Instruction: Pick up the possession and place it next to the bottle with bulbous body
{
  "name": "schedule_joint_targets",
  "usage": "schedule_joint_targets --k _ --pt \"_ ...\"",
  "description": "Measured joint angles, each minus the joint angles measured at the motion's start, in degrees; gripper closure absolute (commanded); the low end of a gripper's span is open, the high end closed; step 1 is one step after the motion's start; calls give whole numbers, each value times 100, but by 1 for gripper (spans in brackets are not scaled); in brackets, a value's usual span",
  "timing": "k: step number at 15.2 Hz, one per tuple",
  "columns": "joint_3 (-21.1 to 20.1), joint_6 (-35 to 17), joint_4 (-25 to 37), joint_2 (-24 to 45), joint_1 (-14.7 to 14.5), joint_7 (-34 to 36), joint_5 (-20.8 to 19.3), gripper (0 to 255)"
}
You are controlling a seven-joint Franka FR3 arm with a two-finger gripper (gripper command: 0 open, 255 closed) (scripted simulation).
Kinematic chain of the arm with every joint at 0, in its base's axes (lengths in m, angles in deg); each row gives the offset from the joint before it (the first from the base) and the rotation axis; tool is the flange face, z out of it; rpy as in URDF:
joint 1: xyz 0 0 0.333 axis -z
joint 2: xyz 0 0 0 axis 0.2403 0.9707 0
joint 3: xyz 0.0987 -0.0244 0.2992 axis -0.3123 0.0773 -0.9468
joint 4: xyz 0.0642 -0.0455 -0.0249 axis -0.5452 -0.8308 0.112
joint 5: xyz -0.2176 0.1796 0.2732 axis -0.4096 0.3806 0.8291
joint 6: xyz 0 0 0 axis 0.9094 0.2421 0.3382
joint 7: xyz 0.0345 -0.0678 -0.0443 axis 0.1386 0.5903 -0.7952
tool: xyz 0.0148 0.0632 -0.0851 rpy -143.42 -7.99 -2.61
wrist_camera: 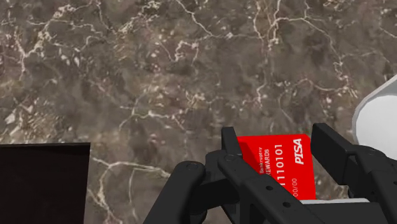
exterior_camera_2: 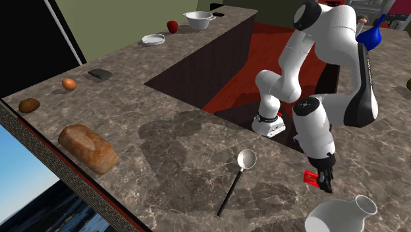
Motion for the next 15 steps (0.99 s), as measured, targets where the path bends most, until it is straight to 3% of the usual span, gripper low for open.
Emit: schedule_joint_targets --k 12,15 --pt "-478 -1115 -262 940 98 -554 257 255" --pt "-498 -1174 -267 996 103 -578 261 255"
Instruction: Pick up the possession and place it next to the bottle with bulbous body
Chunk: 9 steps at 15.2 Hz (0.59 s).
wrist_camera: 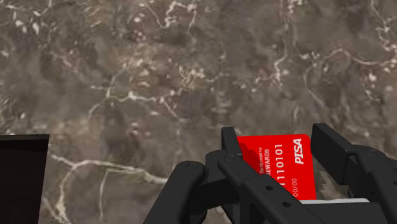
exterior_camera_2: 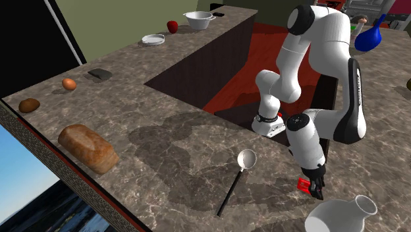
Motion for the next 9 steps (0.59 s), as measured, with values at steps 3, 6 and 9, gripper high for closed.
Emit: schedule_joint_targets --k 3,6,9 --pt "-2 -5 1 6 1 -2 -1 255" --pt "-2 -7 1 7 2 -2 -1 0" --pt "-2 -7 1 7 2 -3 -1 0"
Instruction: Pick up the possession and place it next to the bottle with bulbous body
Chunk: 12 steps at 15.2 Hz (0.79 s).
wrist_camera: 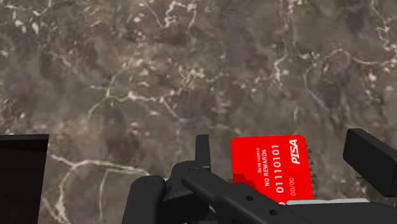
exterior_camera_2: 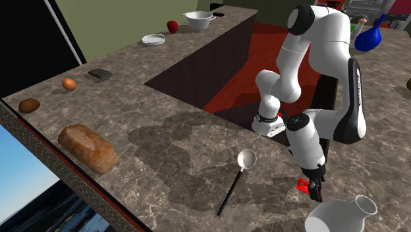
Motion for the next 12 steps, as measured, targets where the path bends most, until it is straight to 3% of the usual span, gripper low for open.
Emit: schedule_joint_targets --k 2,6,12 --pt "79 136 -6 -116 14 -1 -21 0" --pt "528 942 -31 -810 14 80 -139 0" --pt "603 1073 -31 -911 10 99 -168 0"
